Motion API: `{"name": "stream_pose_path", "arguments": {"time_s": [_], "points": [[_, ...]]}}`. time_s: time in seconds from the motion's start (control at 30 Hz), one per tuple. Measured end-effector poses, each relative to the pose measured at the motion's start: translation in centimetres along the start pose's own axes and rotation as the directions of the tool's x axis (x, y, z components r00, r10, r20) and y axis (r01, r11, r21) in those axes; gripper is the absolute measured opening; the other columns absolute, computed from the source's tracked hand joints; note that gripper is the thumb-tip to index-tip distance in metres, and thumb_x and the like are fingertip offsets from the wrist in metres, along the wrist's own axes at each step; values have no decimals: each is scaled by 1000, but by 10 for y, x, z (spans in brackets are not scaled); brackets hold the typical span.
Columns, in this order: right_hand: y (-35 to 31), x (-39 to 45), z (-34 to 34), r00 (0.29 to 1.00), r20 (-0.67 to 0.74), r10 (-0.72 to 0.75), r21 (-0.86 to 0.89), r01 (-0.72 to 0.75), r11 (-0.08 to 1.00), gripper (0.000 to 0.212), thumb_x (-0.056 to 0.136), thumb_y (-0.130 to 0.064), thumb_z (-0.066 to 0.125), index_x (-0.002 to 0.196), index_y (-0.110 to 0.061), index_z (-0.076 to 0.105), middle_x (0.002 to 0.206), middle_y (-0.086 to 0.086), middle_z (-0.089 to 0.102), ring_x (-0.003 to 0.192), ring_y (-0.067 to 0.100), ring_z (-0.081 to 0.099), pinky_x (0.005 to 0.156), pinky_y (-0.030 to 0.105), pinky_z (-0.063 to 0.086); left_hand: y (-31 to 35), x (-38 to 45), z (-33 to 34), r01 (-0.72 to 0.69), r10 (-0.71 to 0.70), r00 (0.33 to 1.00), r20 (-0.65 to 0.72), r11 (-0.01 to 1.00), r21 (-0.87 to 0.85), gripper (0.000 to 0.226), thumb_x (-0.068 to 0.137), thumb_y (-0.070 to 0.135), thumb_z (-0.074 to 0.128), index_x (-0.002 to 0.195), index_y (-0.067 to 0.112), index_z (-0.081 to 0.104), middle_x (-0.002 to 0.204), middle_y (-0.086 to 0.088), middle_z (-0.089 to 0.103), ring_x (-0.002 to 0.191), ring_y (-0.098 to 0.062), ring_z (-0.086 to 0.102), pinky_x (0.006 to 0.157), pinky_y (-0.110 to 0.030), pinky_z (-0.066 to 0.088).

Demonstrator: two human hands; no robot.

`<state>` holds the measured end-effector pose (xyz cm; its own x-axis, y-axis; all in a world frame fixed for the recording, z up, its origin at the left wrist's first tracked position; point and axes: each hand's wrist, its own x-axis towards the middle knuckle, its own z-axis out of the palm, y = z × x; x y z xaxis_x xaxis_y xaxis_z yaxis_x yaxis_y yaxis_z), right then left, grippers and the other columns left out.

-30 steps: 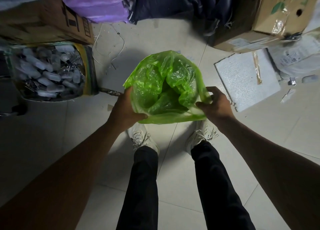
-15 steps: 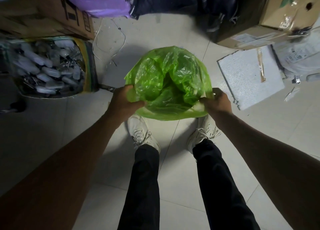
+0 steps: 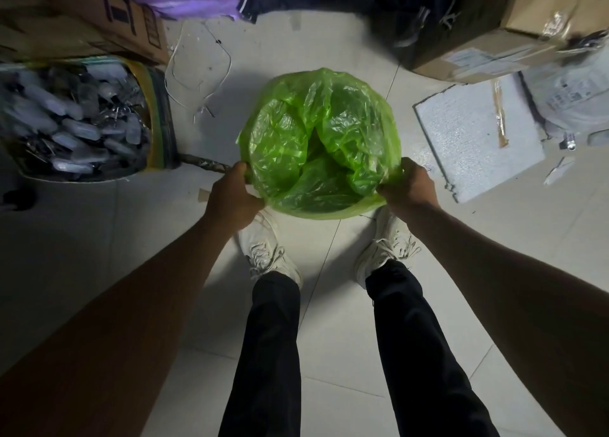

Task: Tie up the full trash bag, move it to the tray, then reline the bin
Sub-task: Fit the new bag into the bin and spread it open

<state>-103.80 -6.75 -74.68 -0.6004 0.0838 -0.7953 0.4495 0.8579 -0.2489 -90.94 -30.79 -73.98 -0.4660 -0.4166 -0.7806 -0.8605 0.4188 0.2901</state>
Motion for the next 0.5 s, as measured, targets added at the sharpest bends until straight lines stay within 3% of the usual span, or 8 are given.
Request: {"name": "stream_pose_path", "arguments": {"time_s": [0.1,0.2,0.33,0.4,0.5], "points": [[-6,0,-7,999,-34,-28,52,30,998,51,75,-17,69,125,-22,56,109,7,69,100,29,64,88,43,54,5,6,-5,-15,13,997,-73,999,-29,31,82,15,69,111,13,60,111,-6,68,104,-27,60,82,-30,45],[-9,-7,-14,999,-34,8,219,-1,976,66,80,-15,65,140,-24,43,124,4,61,99,22,62,92,41,53,8,8,-11,-62,57,979,-195,998,-17,25,81,13,61,106,11,63,105,-12,67,100,-31,62,84,-34,49],[-14,-14,-18,995,-98,-7,336,40,941,50,79,-17,63,128,-23,57,123,3,62,97,22,64,94,43,52,25,7,-17,-84,46,963,-267,988,-133,32,85,15,58,117,11,61,113,-9,68,98,-26,65,86,-34,51],[-19,-11,-15,1000,12,-25,395,18,919,42,75,-23,65,116,-24,66,114,0,70,101,22,67,96,46,52,35,11,-19,-74,24,971,-237,977,-202,42,86,17,60,129,12,55,120,-7,66,102,-24,65,91,-39,52],[-26,-3,-7,981,182,-62,490,-36,871,41,81,-17,69,122,-18,62,114,6,71,103,23,68,97,48,52,43,18,-18,-62,37,985,-170,987,-147,43,84,19,59,127,18,56,113,-6,69,101,-28,64,88,-40,52]]}}
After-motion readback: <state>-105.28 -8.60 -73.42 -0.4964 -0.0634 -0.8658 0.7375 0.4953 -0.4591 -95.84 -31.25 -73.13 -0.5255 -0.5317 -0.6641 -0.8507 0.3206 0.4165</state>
